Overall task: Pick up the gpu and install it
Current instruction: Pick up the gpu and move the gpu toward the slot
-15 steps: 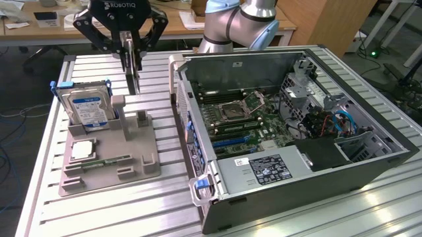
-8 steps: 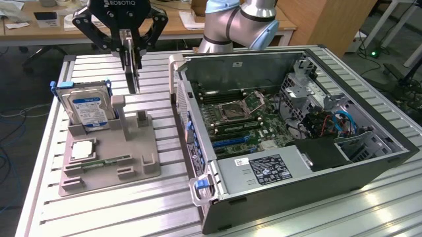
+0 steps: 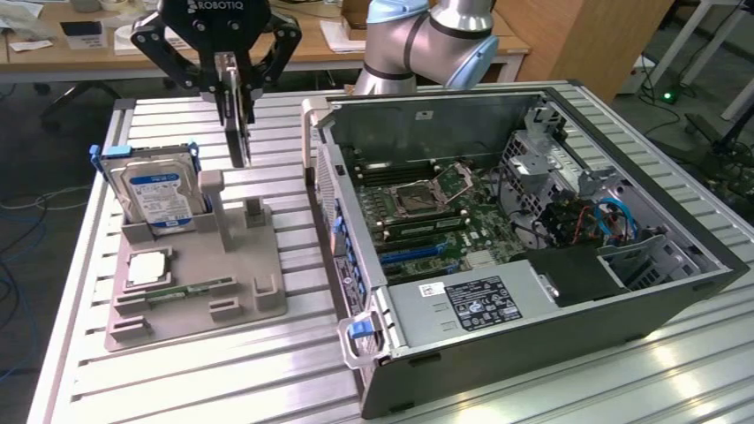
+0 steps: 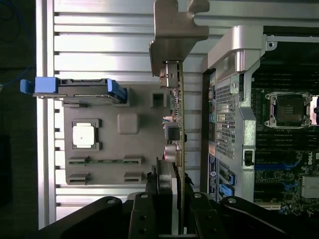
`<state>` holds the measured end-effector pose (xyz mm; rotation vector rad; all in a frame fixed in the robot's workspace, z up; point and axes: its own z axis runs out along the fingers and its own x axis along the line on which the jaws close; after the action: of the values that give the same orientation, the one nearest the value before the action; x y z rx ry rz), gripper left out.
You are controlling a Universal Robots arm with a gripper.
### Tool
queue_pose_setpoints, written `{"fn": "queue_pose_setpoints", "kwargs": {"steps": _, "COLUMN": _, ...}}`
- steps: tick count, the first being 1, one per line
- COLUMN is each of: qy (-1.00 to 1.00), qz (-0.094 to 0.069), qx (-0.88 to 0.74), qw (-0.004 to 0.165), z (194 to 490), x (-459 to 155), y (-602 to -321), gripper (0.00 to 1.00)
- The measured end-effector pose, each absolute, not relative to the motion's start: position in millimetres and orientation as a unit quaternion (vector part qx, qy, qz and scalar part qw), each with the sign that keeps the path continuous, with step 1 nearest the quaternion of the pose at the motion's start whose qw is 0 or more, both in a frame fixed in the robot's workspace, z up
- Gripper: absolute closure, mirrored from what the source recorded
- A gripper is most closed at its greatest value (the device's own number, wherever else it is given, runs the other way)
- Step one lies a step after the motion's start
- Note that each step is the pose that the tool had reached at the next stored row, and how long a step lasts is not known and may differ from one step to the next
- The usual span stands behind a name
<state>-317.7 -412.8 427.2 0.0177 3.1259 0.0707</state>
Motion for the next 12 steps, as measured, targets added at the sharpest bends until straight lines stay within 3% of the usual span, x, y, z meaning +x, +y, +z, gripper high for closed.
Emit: {"fn": "queue_pose_setpoints", "kwargs": {"steps": 12, "qy": 1.000, "qz": 0.023, "qx": 0.006, "qw": 0.007, "z": 427.3, "x": -309.6, "y": -412.8, "gripper": 0.72}}
